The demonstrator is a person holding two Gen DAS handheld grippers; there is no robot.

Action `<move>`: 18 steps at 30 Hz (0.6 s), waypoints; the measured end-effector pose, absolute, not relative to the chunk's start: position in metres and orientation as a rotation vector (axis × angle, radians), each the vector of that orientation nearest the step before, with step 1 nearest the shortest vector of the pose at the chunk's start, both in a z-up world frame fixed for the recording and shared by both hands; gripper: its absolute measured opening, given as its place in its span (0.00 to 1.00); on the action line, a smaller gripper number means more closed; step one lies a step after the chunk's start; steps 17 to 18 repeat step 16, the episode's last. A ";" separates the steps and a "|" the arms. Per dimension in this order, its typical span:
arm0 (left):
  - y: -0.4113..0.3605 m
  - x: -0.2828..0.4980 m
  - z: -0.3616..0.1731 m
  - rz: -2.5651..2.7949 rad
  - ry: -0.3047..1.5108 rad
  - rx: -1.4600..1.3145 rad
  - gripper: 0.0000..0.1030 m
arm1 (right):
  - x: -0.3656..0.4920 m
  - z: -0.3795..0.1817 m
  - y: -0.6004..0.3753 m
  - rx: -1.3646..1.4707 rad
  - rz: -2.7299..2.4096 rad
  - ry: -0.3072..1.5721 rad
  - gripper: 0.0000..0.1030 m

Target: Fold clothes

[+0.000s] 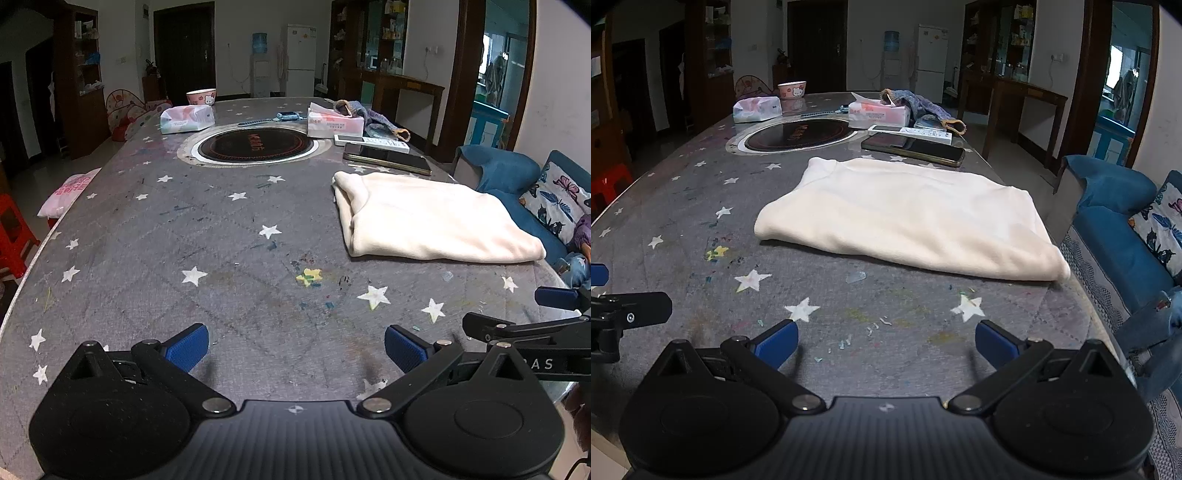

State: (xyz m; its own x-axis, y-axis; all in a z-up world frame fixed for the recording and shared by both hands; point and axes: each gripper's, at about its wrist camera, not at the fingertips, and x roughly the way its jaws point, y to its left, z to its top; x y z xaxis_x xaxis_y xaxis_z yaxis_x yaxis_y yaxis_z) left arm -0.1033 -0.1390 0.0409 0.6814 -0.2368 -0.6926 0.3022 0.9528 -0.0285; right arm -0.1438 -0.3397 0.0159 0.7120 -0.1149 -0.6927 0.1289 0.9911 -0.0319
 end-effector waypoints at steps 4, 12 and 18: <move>-0.140 -0.102 0.041 -0.305 0.763 0.090 1.00 | -0.143 0.015 -0.341 0.022 -0.137 0.769 1.00; -0.141 -0.099 0.042 -0.309 0.761 0.092 1.00 | -0.140 0.012 -0.342 0.023 -0.143 0.778 1.00; -0.141 -0.097 0.042 -0.311 0.760 0.096 1.00 | -0.138 0.010 -0.343 0.024 -0.147 0.783 1.00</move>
